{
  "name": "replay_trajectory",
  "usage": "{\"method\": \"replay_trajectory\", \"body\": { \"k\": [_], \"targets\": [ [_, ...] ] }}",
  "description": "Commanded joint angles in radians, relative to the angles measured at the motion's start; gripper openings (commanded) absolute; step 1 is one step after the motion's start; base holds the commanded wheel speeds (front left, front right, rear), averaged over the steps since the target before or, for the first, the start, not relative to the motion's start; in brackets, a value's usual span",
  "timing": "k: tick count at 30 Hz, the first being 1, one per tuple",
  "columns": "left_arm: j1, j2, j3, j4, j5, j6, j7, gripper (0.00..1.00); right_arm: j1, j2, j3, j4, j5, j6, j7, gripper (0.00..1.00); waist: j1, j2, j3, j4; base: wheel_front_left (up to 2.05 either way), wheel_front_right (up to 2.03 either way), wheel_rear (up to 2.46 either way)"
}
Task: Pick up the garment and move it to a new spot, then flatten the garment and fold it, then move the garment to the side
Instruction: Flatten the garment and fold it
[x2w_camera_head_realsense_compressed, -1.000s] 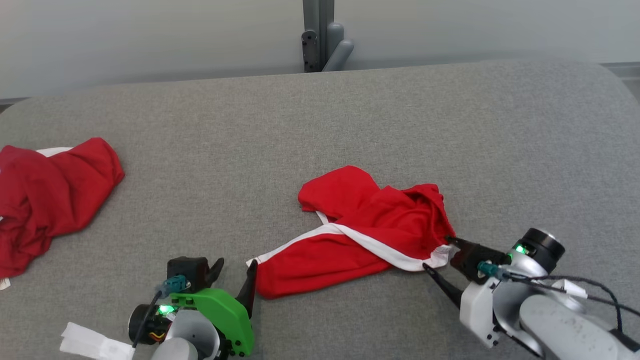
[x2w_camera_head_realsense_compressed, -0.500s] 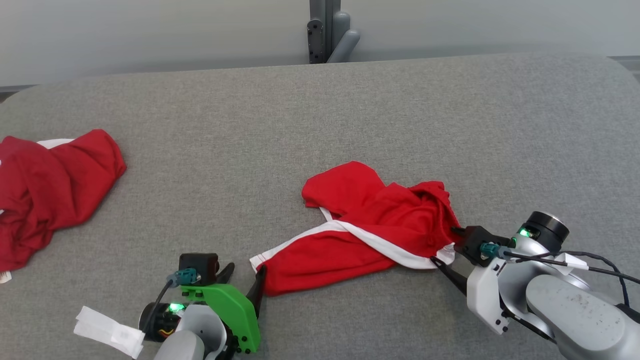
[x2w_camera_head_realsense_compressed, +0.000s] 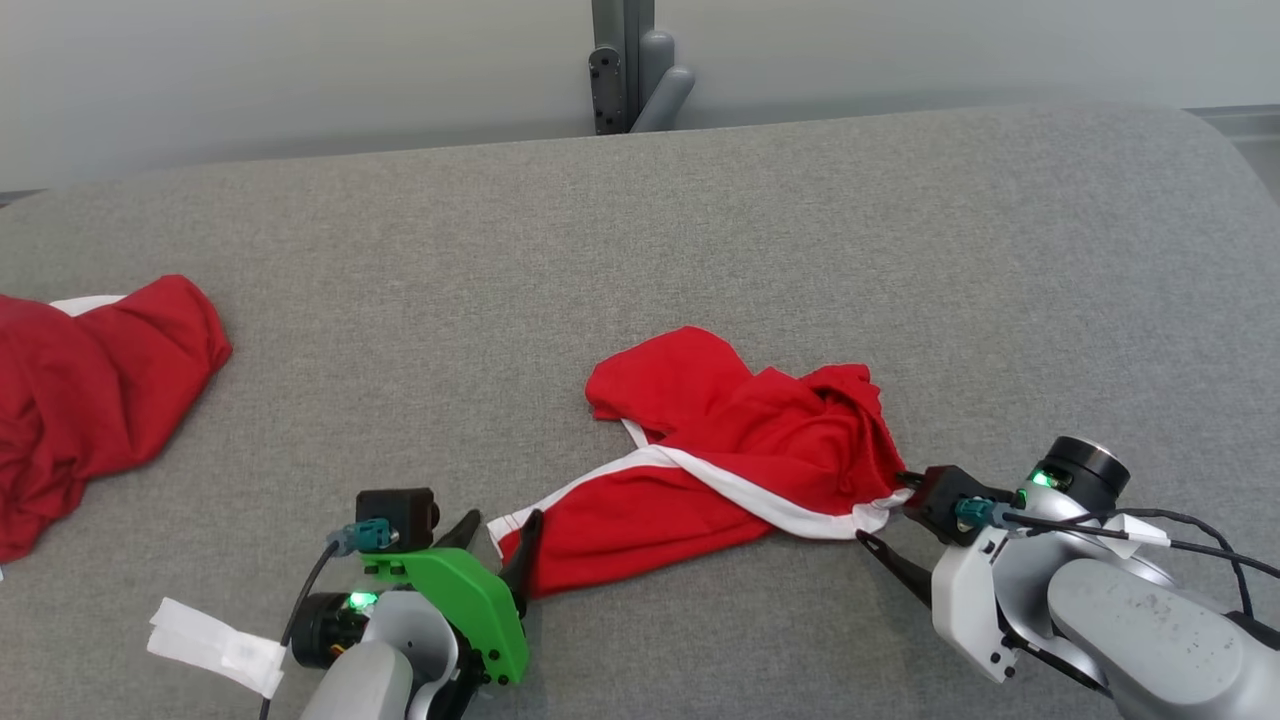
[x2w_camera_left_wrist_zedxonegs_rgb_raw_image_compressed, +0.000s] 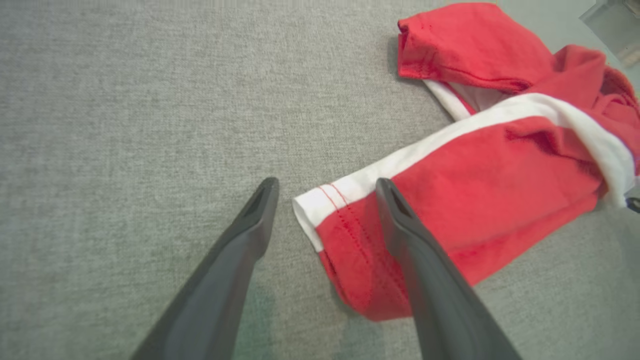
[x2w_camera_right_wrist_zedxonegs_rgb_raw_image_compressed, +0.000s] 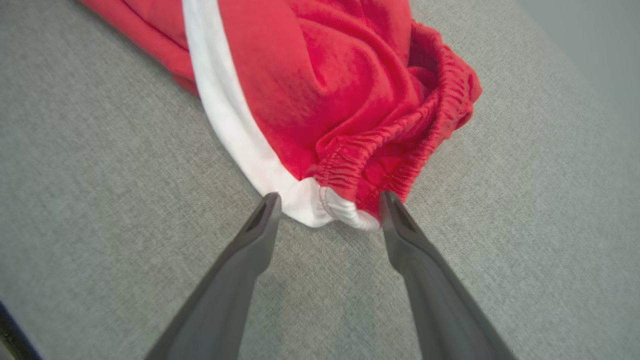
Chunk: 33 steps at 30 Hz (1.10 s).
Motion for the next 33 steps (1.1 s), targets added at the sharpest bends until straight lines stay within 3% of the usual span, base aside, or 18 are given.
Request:
{"method": "replay_trajectory", "body": {
  "k": [1, 7, 8, 9, 10, 11, 12, 13, 17, 20, 21, 26, 30, 33],
  "targets": [
    [-0.018, 0.004, -0.007, 0.014, -0.012, -0.004, 0.002, 1.0, -0.015, 0.005, 0.008, 0.006, 0.007, -0.002, -0.01, 1.0, 0.0, 0.0056, 0.0, -0.002, 0.0, 0.0, 0.0],
    [-0.028, 0.01, -0.035, 0.061, -0.022, -0.003, 0.021, 1.0, -0.029, 0.011, 0.03, 0.016, 0.016, -0.002, -0.016, 1.0, 0.0, 0.0056, 0.006, -0.012, 0.0, 0.0, 0.0],
    [-0.029, 0.01, -0.043, 0.064, -0.028, -0.003, 0.021, 0.79, -0.032, 0.012, 0.034, 0.017, 0.018, -0.002, -0.017, 1.0, 0.0, 0.0056, 0.007, -0.013, 0.0, 0.0, 0.0],
    [-0.03, 0.009, -0.053, 0.065, -0.033, -0.004, 0.021, 0.43, -0.033, 0.014, 0.04, 0.019, 0.022, -0.002, -0.016, 0.79, 0.0, 0.0056, 0.008, -0.013, 0.0, 0.0, 0.0],
    [-0.031, 0.01, -0.059, 0.066, -0.038, -0.004, 0.018, 0.35, -0.035, 0.014, 0.046, 0.02, 0.025, -0.002, -0.015, 0.44, 0.0, 0.0056, 0.009, -0.013, 0.0, 0.0, 0.0],
    [-0.033, 0.013, -0.068, 0.066, -0.043, -0.004, 0.015, 0.0, -0.036, 0.014, 0.051, 0.022, 0.031, -0.002, -0.013, 0.18, 0.0, 0.0056, 0.007, -0.013, 0.0, 0.0, 0.0],
    [-0.033, 0.013, -0.068, 0.066, -0.043, -0.004, 0.015, 0.0, -0.036, 0.014, 0.051, 0.022, 0.031, -0.002, -0.013, 0.18, 0.0, 0.0056, 0.007, -0.013, 0.0, 0.0, 0.0],
    [-0.034, 0.016, -0.084, 0.064, -0.048, -0.004, 0.014, 0.0, -0.036, 0.014, 0.059, 0.022, 0.04, -0.002, -0.011, 0.0, 0.0, 0.0056, 0.006, -0.013, 0.0, 0.0, 0.0],
    [-0.019, 0.03, -0.142, 0.027, -0.096, -0.004, 0.017, 0.0, -0.032, 0.012, 0.075, 0.012, 0.095, -0.001, 0.004, 0.0, 0.0, 0.0056, 0.0, -0.017, 0.0, 0.0, 0.0],
    [-0.011, 0.068, -0.174, -0.066, -0.152, -0.004, 0.009, 0.0, -0.018, 0.0, 0.05, -0.04, 0.209, -0.001, 0.01, 0.0, 0.0, 0.0056, 0.002, -0.024, 0.0, 0.0, 0.0],
    [-0.002, 0.104, -0.186, -0.164, -0.185, -0.004, 0.013, 0.0, -0.004, -0.017, 0.009, -0.107, 0.323, -0.002, 0.015, 0.0, 0.0, 0.0056, 0.007, -0.028, 0.0, 0.0, 0.0],
    [-0.002, 0.223, -0.154, -0.513, -0.265, -0.004, 0.067, 0.0, 0.007, -0.123, -0.134, -0.334, 0.614, -0.001, 0.047, 0.0, 0.0, 0.0056, 0.033, -0.036, 0.0, 0.0, 0.0],
    [-0.033, 0.299, -0.089, -0.767, -0.332, 0.013, 0.155, 0.0, -0.016, -0.207, -0.259, -0.466, 0.769, -0.001, 0.068, 0.0, 0.0, 0.0056, 0.071, -0.041, 0.0, 0.0, 0.0],
    [-0.104, 0.334, -0.044, -0.878, -0.373, 0.03, 0.226, 0.0, -0.039, -0.236, -0.334, -0.526, 0.873, -0.001, 0.093, 0.0, 0.0, 0.0056, 0.118, -0.036, 0.0, 0.0, 0.0]
  ]
}}
